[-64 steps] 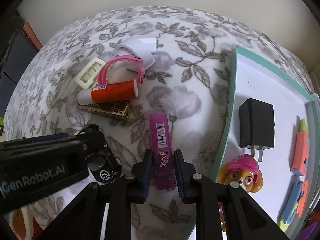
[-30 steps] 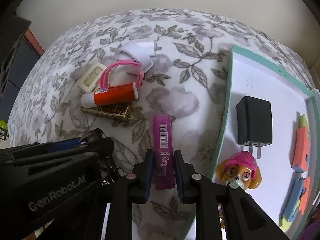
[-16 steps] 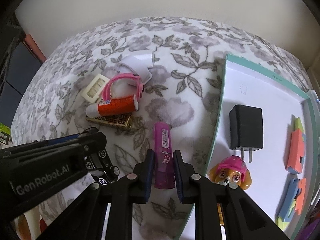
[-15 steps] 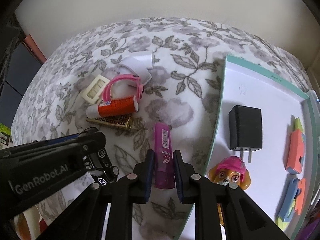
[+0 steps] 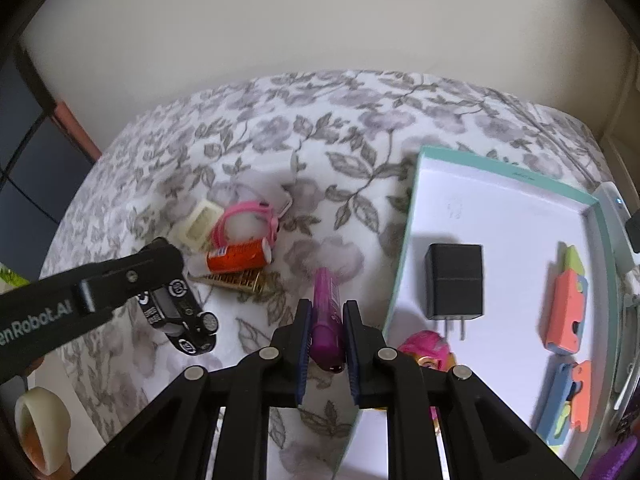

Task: Organize rigid objects
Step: 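Carry the key fob with the left tool while the right tool carries the pink tube to the tray, then open the left tool to drop the key fob while the right tool releases the pink tube in the tray, then withdraw both open tools from the tray back over the remaining pile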

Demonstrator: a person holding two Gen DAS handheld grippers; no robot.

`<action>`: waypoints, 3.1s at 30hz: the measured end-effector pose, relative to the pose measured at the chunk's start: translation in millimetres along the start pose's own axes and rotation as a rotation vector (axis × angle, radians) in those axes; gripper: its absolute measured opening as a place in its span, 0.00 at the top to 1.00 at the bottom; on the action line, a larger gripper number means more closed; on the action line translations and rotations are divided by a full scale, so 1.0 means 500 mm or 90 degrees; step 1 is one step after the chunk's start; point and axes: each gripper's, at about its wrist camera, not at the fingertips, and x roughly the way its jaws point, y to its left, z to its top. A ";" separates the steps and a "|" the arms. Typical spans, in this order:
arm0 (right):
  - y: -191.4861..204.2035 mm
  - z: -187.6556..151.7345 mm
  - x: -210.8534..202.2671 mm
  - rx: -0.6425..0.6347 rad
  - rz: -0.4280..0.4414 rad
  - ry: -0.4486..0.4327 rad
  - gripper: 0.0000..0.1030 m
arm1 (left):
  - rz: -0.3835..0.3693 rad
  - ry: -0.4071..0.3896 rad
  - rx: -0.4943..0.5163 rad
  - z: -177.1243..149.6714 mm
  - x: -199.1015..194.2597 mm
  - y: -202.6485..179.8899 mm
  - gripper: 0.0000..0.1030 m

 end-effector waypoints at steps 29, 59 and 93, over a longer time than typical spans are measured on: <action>-0.292 -0.004 -0.198 0.193 -0.101 -0.101 0.84 | -0.125 -0.026 0.233 -0.085 -0.013 -0.263 0.64; -0.302 -0.061 -0.049 0.201 -0.085 0.062 0.84 | -0.079 0.047 0.309 -0.153 0.115 -0.330 0.64; -0.285 -0.022 -0.142 0.187 -0.115 -0.020 0.84 | -0.061 -0.020 0.215 -0.082 0.033 -0.268 0.55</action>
